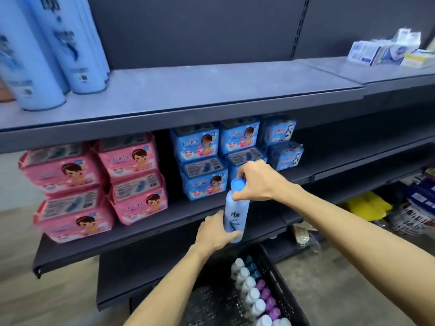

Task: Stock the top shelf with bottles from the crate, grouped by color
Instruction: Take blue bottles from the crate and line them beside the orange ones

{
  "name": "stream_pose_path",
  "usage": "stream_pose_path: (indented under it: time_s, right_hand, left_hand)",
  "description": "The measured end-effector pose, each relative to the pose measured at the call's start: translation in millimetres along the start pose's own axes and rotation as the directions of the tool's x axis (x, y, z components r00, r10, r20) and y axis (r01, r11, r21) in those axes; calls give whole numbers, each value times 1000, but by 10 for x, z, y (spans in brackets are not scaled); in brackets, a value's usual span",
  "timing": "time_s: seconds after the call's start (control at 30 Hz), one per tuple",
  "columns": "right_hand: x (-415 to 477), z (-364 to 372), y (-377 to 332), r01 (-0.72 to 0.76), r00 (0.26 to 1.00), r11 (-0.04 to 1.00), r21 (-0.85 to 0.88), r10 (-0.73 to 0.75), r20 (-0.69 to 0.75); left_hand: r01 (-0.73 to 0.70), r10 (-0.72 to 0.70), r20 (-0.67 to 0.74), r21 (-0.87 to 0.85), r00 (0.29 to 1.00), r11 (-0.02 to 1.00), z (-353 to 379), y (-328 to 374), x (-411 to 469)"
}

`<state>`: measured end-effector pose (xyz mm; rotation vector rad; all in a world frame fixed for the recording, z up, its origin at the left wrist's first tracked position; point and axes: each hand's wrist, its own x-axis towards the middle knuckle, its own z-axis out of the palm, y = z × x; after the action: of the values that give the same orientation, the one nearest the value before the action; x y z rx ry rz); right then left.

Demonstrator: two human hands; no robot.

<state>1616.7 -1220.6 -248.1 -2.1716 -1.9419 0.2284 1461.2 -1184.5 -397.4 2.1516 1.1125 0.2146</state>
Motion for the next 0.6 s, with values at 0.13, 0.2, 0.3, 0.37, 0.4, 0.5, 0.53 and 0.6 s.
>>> stream_pose_path:
  time_s: [0.13,0.2,0.3,0.37,0.4,0.5,0.53,0.6]
  right_hand:
    - [10,-374,-121,30,999,999,-18,-30,-34]
    - [0,-554,-188,50,997,999,-21,-51,-51]
    - [-6,-849,-284,68,994,998,-8,-69,-88]
    - [8,-1078,-354,87,988,996,-8,-87,-127]
    - [22,-1194,-396,94,985,996,-9,-94,-143]
    - [58,-1525,-550,110,979,994,17,-106,-176]
    - [62,-1627,-602,118,975,993,21,-112,-192]
    - [67,-1833,-706,141,967,990,26,-132,-218]
  left_hand:
    - [-69,71,-22,83,997,994,-339,255,-57]
    - [-100,106,-48,106,993,989,-521,364,-101]
    - [-131,149,-108,154,983,979,-779,520,-176]
    - [-145,168,-147,157,975,977,-968,635,-231]
    - [-151,177,-167,158,970,976,-1068,695,-258]
    - [-156,203,-228,206,952,966,-1364,885,-326]
    - [-161,214,-248,219,945,962,-1465,944,-347]
    - [-165,231,-293,233,928,958,-1677,1061,-396]
